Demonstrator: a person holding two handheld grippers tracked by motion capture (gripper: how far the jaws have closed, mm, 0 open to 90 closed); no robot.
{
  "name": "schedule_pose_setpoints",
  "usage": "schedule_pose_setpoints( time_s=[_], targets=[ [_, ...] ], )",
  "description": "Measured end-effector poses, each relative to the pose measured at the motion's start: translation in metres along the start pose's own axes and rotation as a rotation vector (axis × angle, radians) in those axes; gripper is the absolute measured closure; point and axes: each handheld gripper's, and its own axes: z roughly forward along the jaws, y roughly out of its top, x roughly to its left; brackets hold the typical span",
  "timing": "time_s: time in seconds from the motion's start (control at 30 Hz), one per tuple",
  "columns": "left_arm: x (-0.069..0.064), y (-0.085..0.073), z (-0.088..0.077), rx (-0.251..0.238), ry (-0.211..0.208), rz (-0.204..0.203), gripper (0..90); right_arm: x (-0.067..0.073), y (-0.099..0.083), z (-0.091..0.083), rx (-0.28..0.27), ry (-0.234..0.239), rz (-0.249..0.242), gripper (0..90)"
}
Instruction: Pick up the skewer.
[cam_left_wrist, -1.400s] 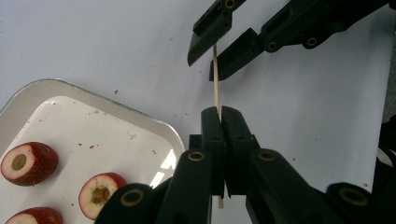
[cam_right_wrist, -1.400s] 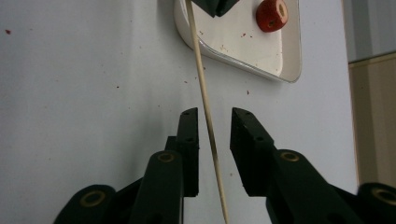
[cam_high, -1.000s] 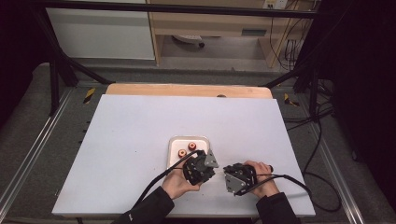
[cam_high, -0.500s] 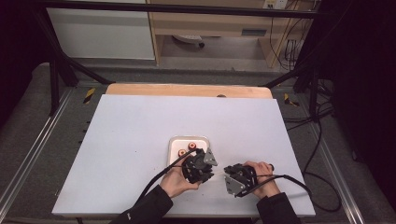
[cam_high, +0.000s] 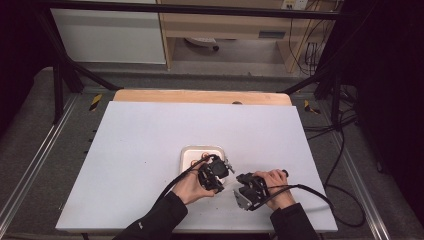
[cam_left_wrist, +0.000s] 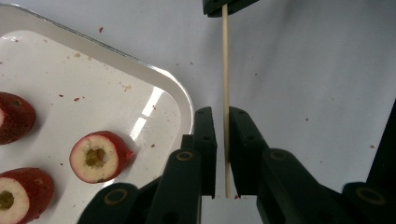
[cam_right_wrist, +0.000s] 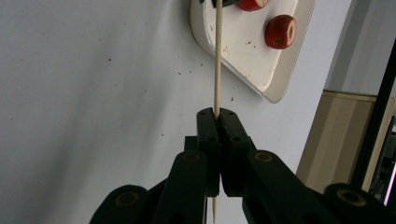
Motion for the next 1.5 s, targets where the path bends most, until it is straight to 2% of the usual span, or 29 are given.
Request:
schedule_pose_setpoints(
  time_s=[0.1,0.23,0.33,0.4,0.5,0.6,0.7,0.77,0.8,0.83,1.03,1.17,1.3,1.4,1.5],
  targets=[
    [0.0,0.001,0.002,0.012,-0.007,0.004,87.6,-0.001,0.002,0.001,0.005,-0.002,-0.028,89.0],
    [-0.002,0.002,0.003,0.024,0.004,0.01,88.1,-0.001,0.002,0.001,0.0,-0.006,-0.045,88.9],
    [-0.004,0.002,0.003,0.031,0.015,0.012,88.5,0.001,0.003,0.0,0.009,-0.003,-0.033,88.9],
    [-0.005,0.001,0.004,0.027,0.025,0.015,88.6,0.0,0.004,0.001,-0.001,-0.005,-0.041,88.7],
    [-0.006,-0.001,0.003,0.013,0.04,0.02,88.6,-0.001,0.003,0.0,0.0,-0.002,-0.009,87.1],
    [-0.007,-0.005,0.0,-0.013,0.059,0.018,88.5,-0.004,0.0,-0.002,-0.018,0.002,0.094,78.5],
    [-0.009,-0.012,-0.003,-0.035,0.085,0.005,88.6,-0.009,-0.006,-0.006,-0.016,0.004,0.237,66.0],
    [-0.009,-0.017,-0.005,-0.05,0.097,-0.002,88.5,-0.01,-0.012,-0.006,-0.008,0.013,0.371,56.5],
    [-0.008,-0.019,-0.004,-0.063,0.101,0.011,88.5,-0.011,-0.016,-0.007,0.001,0.016,0.432,54.7],
    [-0.007,-0.022,-0.005,-0.066,0.107,0.007,88.5,-0.011,-0.019,-0.007,-0.001,0.025,0.485,52.6],
    [-0.006,-0.039,-0.013,-0.11,0.16,-0.043,88.5,-0.01,-0.036,-0.007,-0.046,0.04,0.732,36.0],
    [-0.005,-0.051,-0.019,-0.167,0.189,-0.094,88.5,-0.009,-0.045,-0.004,-0.039,0.072,0.885,30.3],
    [-0.001,-0.064,-0.024,-0.241,0.198,-0.155,88.5,-0.007,-0.053,-0.003,-0.056,0.097,1.009,26.7],
    [0.0,-0.071,-0.027,-0.279,0.223,-0.188,88.5,-0.006,-0.058,-0.002,-0.056,0.125,1.119,22.1],
    [-0.001,-0.08,-0.031,-0.347,0.227,-0.23,88.4,-0.005,-0.059,-0.001,-0.062,0.142,1.176,18.2]
  ],
)
